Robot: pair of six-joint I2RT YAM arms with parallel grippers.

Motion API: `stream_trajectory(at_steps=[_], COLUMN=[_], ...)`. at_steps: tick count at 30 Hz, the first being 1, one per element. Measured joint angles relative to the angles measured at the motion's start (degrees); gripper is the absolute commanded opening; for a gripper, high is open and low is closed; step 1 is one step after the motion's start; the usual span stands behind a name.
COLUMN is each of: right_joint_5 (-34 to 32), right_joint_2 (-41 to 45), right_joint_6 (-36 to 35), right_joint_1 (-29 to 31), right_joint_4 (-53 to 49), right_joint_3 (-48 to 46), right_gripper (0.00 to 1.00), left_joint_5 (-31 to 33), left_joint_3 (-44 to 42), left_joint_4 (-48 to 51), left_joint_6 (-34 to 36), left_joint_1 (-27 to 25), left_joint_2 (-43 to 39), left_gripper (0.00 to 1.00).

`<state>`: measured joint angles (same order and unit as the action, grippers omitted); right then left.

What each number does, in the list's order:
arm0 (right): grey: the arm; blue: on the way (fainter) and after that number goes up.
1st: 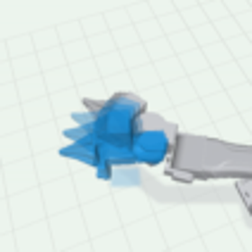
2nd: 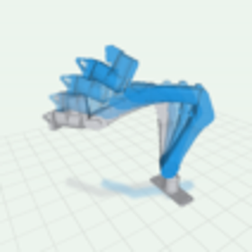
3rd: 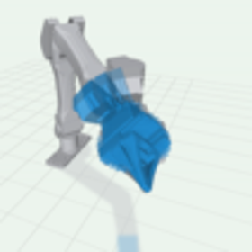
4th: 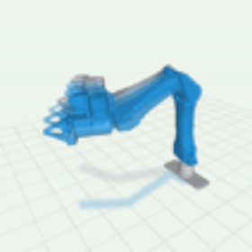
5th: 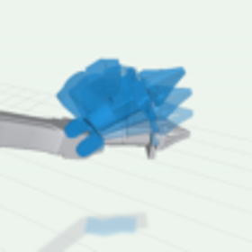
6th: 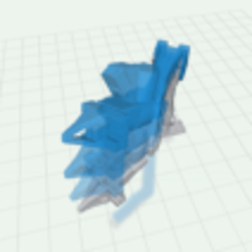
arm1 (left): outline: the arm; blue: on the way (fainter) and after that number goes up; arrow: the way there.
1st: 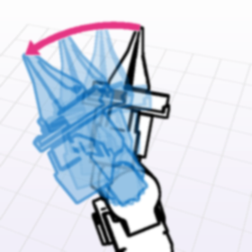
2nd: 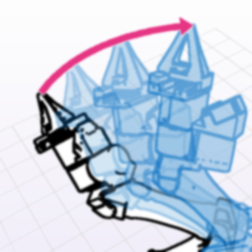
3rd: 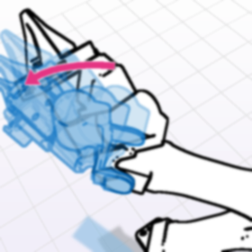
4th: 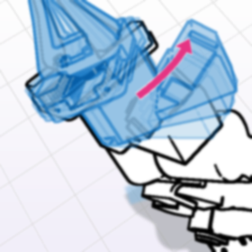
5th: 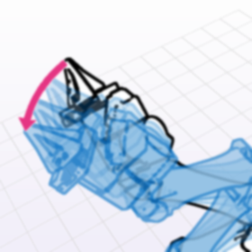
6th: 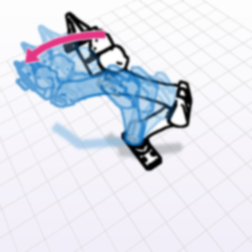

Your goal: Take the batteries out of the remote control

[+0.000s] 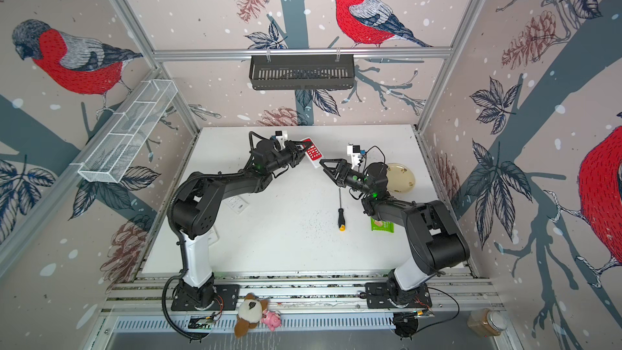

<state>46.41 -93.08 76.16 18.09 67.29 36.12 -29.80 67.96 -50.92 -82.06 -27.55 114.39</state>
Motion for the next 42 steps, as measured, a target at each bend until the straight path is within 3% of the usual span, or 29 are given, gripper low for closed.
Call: stream_trajectory(at_steps=[6,13,15,17,22,23,25,28,30,33,37,42], right_joint_5=[0.2,0.2,0.5,0.5,0.4,0.4,-0.1,-6.7,-16.9,-31.0,-50.4,-61.8], right_joint_2=[-7.3,-10.0,-10.1,-10.1,-6.3,-4.6,-0.8,6.1,9.3,11.6,14.1,18.7], right_joint_6=[5.3,7.6,7.9,7.8,4.5,2.5,-2.9,-17.5,-30.6,-48.1,-67.3,-83.4], right_joint_1=[0.5,0.6,0.7,0.7,0.5,0.3,0.1,1.0,4.0,9.5,14.7,19.9], right_joint_4=[7.1,8.2,8.2,8.1,2.5,-0.2,-7.2,-27.4,-41.7,-54.6,-63.8,-60.2], right_joint_3=[5.2,7.6,7.7,7.7,7.7,7.8,8.8,14.2,20.5,25.7,22.8,14.6], right_gripper=[0.69,0.38,0.31,0.21,0.13,0.10,0.06,0.04,0.04,0.04,0.03,0.03], left_joint_5=[0.3,0.6,0.5,0.4,0.3,0.2,0.1,0.1,0.9,2.4,2.8,0.0], left_joint_3=[-1.5,-2.1,-2.1,-2.1,-2.0,-2.0,-1.7,-1.0,-0.1,3.7,10.5,10.0], left_joint_4=[-3.8,-6.5,-7.1,-7.8,-6.4,-4.8,-0.5,7.5,15.2,28.1,40.9,46.1], left_joint_6=[-2.6,-3.6,-4.1,-4.1,-2.8,-1.6,-0.2,3.9,7.1,12.3,18.3,17.9], left_joint_1=[-0.1,-0.2,-0.2,-0.2,-0.3,-0.3,-0.1,0.9,1.7,1.7,-0.2,-2.6], left_joint_2=[-0.2,-0.5,-0.5,-0.5,-0.9,-1.4,-3.0,-6.8,-9.8,-12.9,-13.8,-12.3], left_gripper=[0.06,0.07,0.13,0.26,0.91,0.98,0.98,0.98,0.98,0.98,0.97,0.96])
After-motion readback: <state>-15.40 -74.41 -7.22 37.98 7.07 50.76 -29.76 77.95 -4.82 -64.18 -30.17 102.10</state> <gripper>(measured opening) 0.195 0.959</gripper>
